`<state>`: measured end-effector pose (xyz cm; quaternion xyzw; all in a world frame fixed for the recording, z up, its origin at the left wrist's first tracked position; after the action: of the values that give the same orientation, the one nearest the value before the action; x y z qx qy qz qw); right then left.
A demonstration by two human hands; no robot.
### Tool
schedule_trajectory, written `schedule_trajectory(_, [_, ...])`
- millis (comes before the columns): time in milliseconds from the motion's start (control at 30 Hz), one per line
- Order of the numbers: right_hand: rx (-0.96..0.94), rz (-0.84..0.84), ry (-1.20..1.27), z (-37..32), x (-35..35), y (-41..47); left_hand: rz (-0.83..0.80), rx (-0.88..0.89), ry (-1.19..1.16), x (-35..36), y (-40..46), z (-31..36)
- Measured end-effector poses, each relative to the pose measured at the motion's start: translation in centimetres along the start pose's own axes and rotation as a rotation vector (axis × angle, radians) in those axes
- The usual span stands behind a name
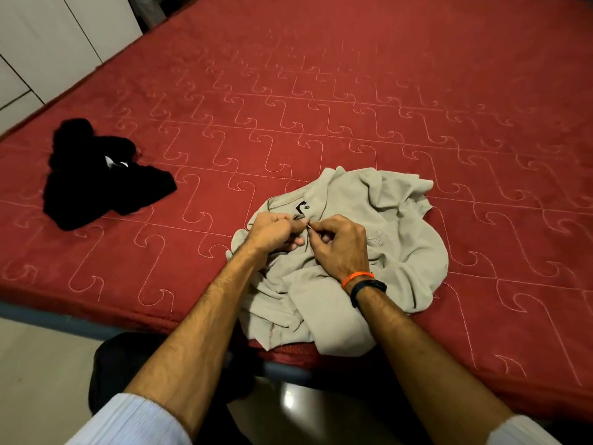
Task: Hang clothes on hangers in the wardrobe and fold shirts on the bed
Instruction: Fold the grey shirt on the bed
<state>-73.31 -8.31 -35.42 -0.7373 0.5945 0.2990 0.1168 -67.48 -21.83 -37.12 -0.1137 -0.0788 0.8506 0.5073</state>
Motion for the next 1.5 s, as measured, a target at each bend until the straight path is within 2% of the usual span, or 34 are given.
schedule_trajectory(200, [0.135,0.067,-0.070,-1.2,0.0,1.1,0.142,0.140,0.023,-1.9,-0.3,-0.7])
schedule_trajectory(333, [0.039,0.044,-0.297,-3.4,1.4,2.0,0.171,0.119,0.055,-2.1,-0.3,-0.9])
schedule_trajectory(533, [0.049,-0.043,-0.555,-3.7,3.0,3.1,0.171,0.061,-0.038,-1.9,-0.2,-1.1])
schedule_trajectory(633, [0.036,-0.014,-0.453,-3.7,2.7,3.1,0.158,0.058,-0.060,-2.0,-0.2,-1.5])
schedule_trajectory(733, [0.096,0.073,-0.142,-2.4,1.8,2.2,0.195,0.067,-0.053,-2.0,-0.2,-1.6])
schedule_trajectory(800, [0.015,0.075,-0.058,-2.2,1.9,1.2,0.220,0.067,-0.035,-2.1,0.0,-1.7])
schedule_trajectory(967, [-0.183,0.048,-0.115,-3.0,2.4,0.0,0.192,0.097,-0.021,-2.2,-0.1,-1.7])
schedule_trajectory(1500, [-0.399,0.071,-0.192,-4.0,2.7,-1.1,0.108,0.031,-0.146,-2.5,-0.5,-1.6])
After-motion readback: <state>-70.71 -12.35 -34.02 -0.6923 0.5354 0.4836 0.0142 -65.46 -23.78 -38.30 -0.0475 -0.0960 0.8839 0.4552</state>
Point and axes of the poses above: each hand's wrist, its own y-axis towards the middle knuckle, its own x-axis out of the palm, z = x × y, the point moved 7 cm from there along y, towards the middle knuckle, and after that the axes turned 13 degrees about x, right-handed, at the moved point
